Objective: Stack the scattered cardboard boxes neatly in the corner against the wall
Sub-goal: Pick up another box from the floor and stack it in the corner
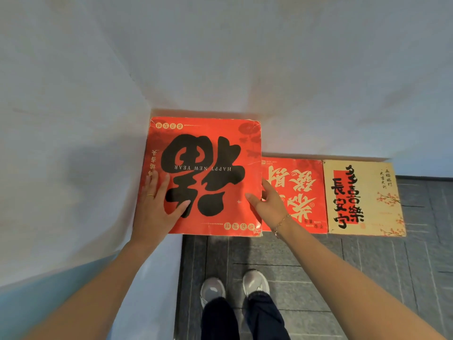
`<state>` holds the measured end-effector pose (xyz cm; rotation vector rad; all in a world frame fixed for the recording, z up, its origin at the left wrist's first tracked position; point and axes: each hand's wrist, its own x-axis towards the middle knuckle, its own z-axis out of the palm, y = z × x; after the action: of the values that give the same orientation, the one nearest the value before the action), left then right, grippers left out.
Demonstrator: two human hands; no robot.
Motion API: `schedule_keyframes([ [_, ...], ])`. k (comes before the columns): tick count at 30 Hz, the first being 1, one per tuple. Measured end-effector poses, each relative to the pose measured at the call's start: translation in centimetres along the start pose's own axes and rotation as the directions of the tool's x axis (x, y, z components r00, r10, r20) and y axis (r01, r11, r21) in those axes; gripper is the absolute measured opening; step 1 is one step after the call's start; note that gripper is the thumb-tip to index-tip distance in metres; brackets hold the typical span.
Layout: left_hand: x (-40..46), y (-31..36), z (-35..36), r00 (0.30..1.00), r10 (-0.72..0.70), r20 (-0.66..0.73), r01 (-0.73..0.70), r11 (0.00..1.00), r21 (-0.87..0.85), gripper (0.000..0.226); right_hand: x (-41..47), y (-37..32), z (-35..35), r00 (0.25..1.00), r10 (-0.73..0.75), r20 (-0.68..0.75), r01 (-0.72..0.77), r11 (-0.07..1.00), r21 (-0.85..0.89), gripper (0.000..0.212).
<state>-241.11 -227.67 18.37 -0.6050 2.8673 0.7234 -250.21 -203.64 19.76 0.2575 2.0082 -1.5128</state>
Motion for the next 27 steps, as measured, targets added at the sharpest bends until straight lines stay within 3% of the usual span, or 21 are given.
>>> schedule_keyframes([
  [20,1.6,-0.3,-0.1,1.0,0.015,0.024,-0.015,1.0,0.028,0.086,0.8,-0.4,-0.5,1.0,0.017,0.017,-0.02,0.987,0.16,0.044],
  [27,1.8,0.3,0.3,0.999,0.033,0.02,-0.033,0.999,0.03,0.085,1.1,-0.1,-1.2,0.999,0.032,-0.012,-0.031,0.995,0.09,0.048],
])
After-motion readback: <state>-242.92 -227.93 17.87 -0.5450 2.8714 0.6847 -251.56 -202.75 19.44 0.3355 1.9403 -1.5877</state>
